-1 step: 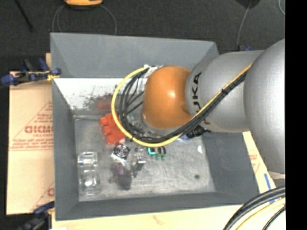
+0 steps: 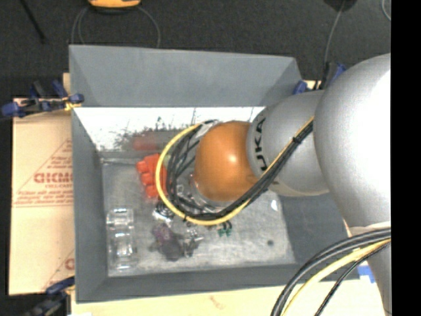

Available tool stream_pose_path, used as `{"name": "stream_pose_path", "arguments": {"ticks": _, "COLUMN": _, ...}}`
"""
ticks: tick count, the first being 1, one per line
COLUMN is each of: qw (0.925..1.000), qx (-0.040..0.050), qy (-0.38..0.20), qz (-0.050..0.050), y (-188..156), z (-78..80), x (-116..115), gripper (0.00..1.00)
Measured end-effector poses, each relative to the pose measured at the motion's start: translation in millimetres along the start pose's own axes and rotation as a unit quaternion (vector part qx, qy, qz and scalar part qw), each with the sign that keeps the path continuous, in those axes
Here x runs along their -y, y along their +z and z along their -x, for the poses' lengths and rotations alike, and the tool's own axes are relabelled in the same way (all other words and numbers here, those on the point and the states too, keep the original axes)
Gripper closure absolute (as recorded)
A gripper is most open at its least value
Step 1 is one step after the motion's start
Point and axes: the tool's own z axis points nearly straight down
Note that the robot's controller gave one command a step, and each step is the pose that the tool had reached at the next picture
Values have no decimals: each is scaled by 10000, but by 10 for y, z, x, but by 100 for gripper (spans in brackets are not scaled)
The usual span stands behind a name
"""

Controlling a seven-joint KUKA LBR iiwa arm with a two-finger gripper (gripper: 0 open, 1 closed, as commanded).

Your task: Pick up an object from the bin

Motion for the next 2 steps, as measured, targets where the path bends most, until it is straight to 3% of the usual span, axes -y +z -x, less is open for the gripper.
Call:
{"name": "stream_pose_path", "arguments": {"ticks": 1, "qw": 9908, "qx": -21, "qy": -1356, "qz": 4, "y": -3, "z": -242, "x": -351, "gripper": 0}}
{"name": "stream_pose_path", "arguments": {"ticks": 2, "qw": 9908, "qx": -34, "qy": -1351, "qz": 25, "y": -4, "z": -246, "x": -370, "gripper": 100}}
